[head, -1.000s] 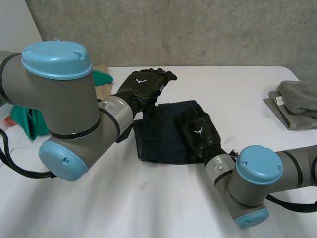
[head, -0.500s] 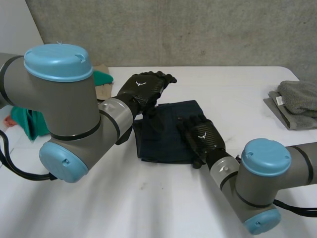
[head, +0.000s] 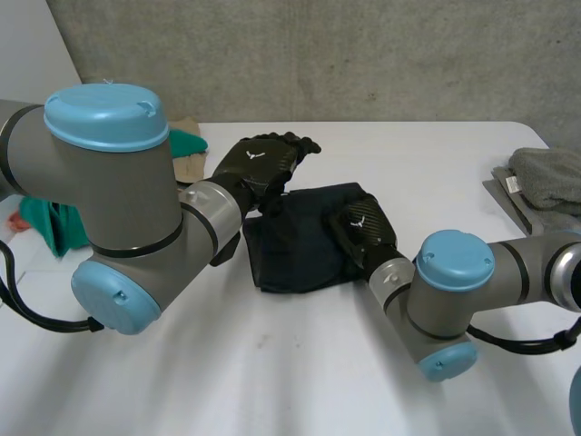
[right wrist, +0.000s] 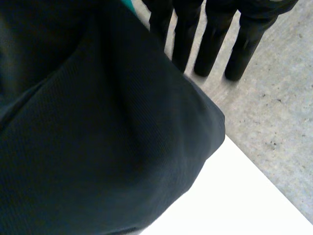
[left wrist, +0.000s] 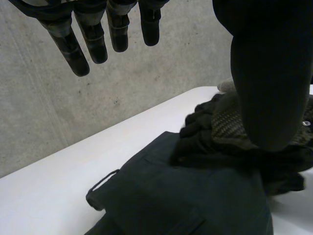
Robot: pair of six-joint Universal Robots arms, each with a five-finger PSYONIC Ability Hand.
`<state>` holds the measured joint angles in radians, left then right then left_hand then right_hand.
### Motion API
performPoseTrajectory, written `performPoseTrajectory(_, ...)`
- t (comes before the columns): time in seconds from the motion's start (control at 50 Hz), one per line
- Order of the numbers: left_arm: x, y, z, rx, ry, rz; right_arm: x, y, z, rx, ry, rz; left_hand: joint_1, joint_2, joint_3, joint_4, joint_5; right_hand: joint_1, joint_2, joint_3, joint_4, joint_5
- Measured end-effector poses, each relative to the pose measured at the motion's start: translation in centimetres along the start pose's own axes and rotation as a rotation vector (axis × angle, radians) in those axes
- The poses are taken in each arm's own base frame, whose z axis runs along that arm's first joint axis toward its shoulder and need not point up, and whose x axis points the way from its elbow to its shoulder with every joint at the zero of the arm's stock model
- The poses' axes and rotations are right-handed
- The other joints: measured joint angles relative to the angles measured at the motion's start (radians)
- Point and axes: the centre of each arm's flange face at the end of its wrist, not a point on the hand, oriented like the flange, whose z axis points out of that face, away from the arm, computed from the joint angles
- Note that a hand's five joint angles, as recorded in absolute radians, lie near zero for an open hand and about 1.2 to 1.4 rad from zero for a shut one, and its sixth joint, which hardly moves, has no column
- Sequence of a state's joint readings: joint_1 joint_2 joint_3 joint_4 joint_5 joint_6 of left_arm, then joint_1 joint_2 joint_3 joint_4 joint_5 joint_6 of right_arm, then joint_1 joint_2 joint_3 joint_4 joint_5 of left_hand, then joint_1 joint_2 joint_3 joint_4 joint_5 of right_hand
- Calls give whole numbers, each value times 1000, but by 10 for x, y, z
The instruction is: Fold the laundry.
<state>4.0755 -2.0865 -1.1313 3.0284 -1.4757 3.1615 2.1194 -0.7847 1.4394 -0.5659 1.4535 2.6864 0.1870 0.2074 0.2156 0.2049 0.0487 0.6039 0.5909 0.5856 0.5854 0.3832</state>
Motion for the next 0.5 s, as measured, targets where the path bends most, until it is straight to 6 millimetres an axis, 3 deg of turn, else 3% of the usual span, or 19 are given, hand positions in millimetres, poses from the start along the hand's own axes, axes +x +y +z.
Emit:
performPoseTrajectory(0.08, -2, 1, 0, -5, -4, -1, 4, -5, 7, 25, 11, 4, 0, 0, 0, 0, 0, 346, 535, 531, 530, 443)
performPoseTrajectory(0.2, -3, -1, 0, 3, -7, -1, 24, -32, 20, 113, 58, 20, 0, 0, 0, 0, 0, 352, 552, 566, 588, 515)
performPoseTrajectory(0.26, -3, -5, 0, 16, -6, 0, 47, -54, 27, 182, 102, 37, 0, 0, 0, 0, 0, 352, 552, 566, 588, 516)
performPoseTrajectory(0.36, 0, -16, 0, 54, 2, 6, 109, -83, 38, 295, 194, 51, 0, 0, 0, 0, 0, 352, 552, 566, 602, 538)
performPoseTrajectory(0.42, 4, -22, -1, 75, 11, 9, 159, -94, 41, 355, 265, 40, 0, 0, 0, 0, 0, 352, 552, 566, 603, 539)
performPoseTrajectory(0.5, 10, -29, -3, 100, 27, 9, 233, -92, 38, 399, 371, 27, 0, 0, 0, 0, 0, 352, 552, 566, 605, 548)
